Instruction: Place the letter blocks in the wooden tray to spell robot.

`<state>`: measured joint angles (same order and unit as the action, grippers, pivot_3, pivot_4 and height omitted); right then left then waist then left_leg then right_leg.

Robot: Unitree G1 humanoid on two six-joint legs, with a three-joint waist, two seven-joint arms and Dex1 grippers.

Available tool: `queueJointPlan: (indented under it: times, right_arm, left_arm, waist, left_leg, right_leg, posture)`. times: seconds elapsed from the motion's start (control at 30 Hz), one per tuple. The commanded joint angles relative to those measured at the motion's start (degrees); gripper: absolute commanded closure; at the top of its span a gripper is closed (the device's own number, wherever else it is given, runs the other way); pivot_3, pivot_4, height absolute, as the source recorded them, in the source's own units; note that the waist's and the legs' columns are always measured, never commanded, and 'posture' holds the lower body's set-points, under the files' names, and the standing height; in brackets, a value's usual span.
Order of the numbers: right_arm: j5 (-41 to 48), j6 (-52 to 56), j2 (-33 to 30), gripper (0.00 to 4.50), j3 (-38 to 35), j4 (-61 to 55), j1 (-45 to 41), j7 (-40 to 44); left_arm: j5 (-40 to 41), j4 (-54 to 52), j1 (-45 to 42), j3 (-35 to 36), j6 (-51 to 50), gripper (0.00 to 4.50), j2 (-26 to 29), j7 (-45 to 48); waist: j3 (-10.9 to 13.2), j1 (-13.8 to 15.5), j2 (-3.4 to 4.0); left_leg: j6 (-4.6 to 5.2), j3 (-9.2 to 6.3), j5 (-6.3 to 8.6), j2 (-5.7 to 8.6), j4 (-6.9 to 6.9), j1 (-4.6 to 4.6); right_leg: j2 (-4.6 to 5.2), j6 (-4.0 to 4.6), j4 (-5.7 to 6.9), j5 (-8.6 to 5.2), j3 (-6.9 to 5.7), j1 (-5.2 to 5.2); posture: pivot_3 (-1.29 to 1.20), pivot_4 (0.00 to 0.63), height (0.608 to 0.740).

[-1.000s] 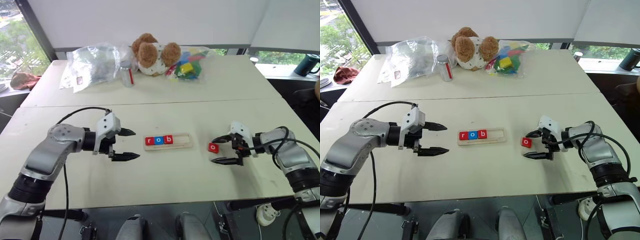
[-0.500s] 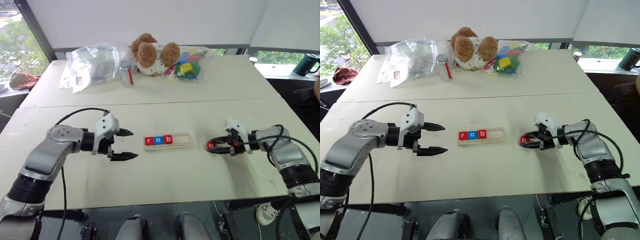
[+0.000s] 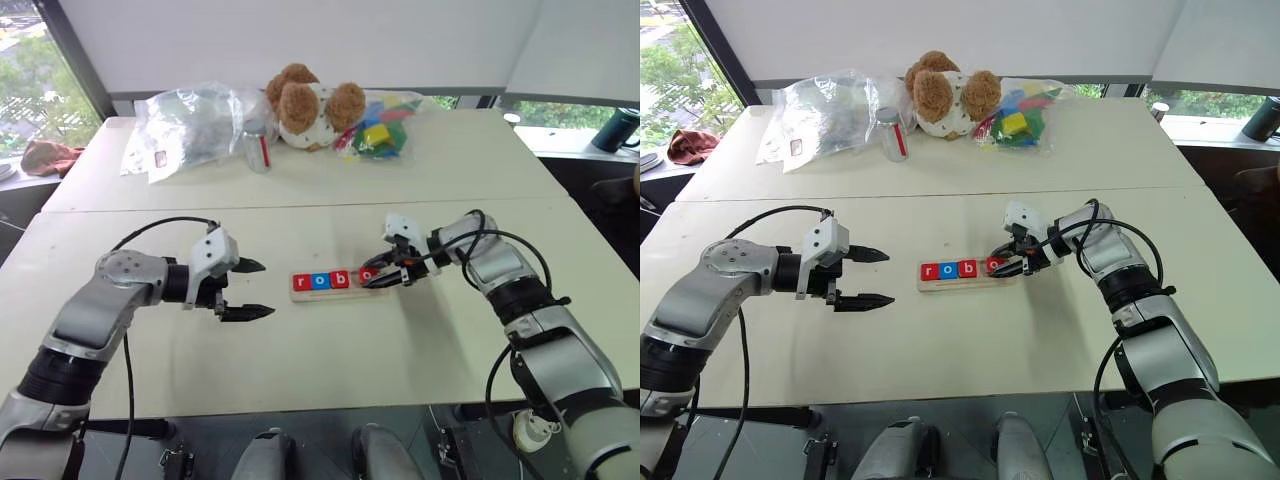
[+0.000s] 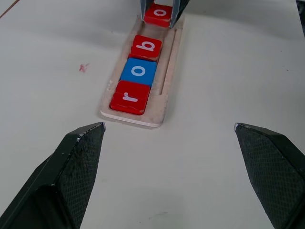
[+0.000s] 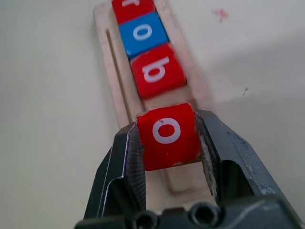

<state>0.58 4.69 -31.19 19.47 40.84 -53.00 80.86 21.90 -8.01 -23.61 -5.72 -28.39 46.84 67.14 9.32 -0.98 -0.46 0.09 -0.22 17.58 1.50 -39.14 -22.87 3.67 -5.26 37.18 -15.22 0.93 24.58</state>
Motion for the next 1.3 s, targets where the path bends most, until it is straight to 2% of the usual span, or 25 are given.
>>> queueJointPlan:
  times: [0.03,0.6,0.87,1.07,1.1,1.3]
  right_arm:
    - [-0.8,-3.0,1.6,3.36,-0.5,2.8,-3.1,0.7]
    - [-3.2,-6.7,6.5,3.36,-1.2,10.9,-6.1,0.3]
    - [-3.6,-8.0,6.6,3.36,-1.2,11.5,-6.2,0.9]
    - [-3.4,-8.5,6.4,0.42,-1.8,10.0,-5.8,0.8]
    - [-3.3,-8.4,6.3,0.04,-1.9,9.8,-5.9,0.6]
    - [-2.4,-7.4,5.3,0.04,-3.4,7.5,-6.6,0.1]
  left_arm:
    - [0.8,-2.5,0.7,2.1,-0.3,0.0,0.5,-0.8]
    - [1.0,-4.1,1.2,1.9,-1.4,0.0,-0.1,-2.7]
    - [1.2,-4.3,1.4,1.9,-1.6,0.0,-0.3,-3.0]
    - [1.3,-4.3,1.3,1.8,-1.7,0.0,-0.4,-2.9]
    - [1.3,-4.3,1.3,1.8,-1.7,0.0,-0.5,-2.9]
    - [1.2,-3.7,0.8,1.6,-1.3,0.0,-0.9,-2.8]
  waist:
    - [0.0,-0.2,0.0]
    - [0.0,-0.2,0.0]
    - [0.0,-0.2,0.0]
    - [0.0,-0.2,0.0]
    - [0.0,-0.2,0.0]
    - [0.0,-0.1,0.0]
  left_leg:
    - [-0.01,0.0,0.0,-0.02,0.01,0.01]
    - [-0.13,-0.02,-0.07,-0.06,0.0,0.02]
    - [-0.13,-0.02,-0.07,-0.06,0.0,0.02]
    - [-0.13,-0.02,-0.07,-0.06,0.0,0.02]
    - [-0.13,-0.02,-0.07,-0.06,0.0,0.02]
    - [-0.14,-0.04,-0.07,-0.06,0.01,0.02]
  right_leg:
    - [-0.02,0.0,0.01,0.0,-0.01,0.01]
    - [-0.06,0.0,0.05,0.0,-0.01,0.03]
    - [-0.05,0.0,0.05,0.0,-0.01,0.03]
    - [-0.05,0.0,0.05,0.0,-0.01,0.03]
    - [-0.05,0.0,0.05,0.0,0.0,0.03]
    - [-0.05,0.0,0.05,0.0,-0.01,0.03]
  posture:
    - [0.0,0.15,0.74]
    - [0.0,0.15,0.74]
    - [0.0,0.15,0.74]
    - [0.0,0.15,0.74]
    - [0.0,0.15,0.74]
    - [0.0,0.15,0.74]
